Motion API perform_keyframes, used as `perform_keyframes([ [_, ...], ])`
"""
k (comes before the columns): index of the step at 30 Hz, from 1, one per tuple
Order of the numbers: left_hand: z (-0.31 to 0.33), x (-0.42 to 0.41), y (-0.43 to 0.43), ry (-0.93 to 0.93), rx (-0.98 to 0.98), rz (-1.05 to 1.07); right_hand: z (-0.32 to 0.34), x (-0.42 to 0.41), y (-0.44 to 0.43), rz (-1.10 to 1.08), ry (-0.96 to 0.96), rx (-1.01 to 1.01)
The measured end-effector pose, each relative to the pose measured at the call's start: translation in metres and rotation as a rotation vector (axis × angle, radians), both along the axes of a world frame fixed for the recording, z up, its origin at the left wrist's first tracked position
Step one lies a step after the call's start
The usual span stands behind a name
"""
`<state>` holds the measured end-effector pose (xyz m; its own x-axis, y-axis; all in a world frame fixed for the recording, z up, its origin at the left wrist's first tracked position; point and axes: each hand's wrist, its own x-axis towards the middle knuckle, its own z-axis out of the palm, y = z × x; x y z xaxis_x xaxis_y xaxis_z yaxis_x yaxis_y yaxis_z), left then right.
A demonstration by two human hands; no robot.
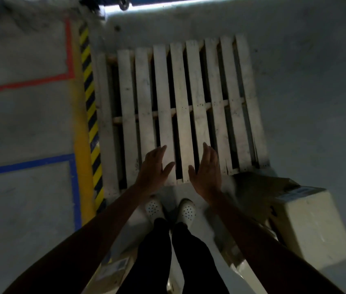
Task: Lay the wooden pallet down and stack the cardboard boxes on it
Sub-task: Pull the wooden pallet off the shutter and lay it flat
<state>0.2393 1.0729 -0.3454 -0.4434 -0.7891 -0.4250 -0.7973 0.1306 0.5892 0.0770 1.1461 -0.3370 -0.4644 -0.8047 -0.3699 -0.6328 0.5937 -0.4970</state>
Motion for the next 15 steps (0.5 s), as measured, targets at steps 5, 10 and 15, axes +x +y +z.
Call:
perform_keyframes([
  [5, 0.095, 0.028, 0.028, 0.065, -0.083, 0.022, 0.098, 0.016, 0.016, -0.004, 0.018, -0.121],
  [10, 0.148, 0.051, 0.055, 0.098, -0.146, 0.032, 0.159, 0.033, 0.036, 0.015, 0.025, -0.218],
  [15, 0.162, 0.068, 0.068, 0.191, -0.177, 0.09, 0.18, 0.045, 0.056, 0.023, 0.034, -0.264],
])
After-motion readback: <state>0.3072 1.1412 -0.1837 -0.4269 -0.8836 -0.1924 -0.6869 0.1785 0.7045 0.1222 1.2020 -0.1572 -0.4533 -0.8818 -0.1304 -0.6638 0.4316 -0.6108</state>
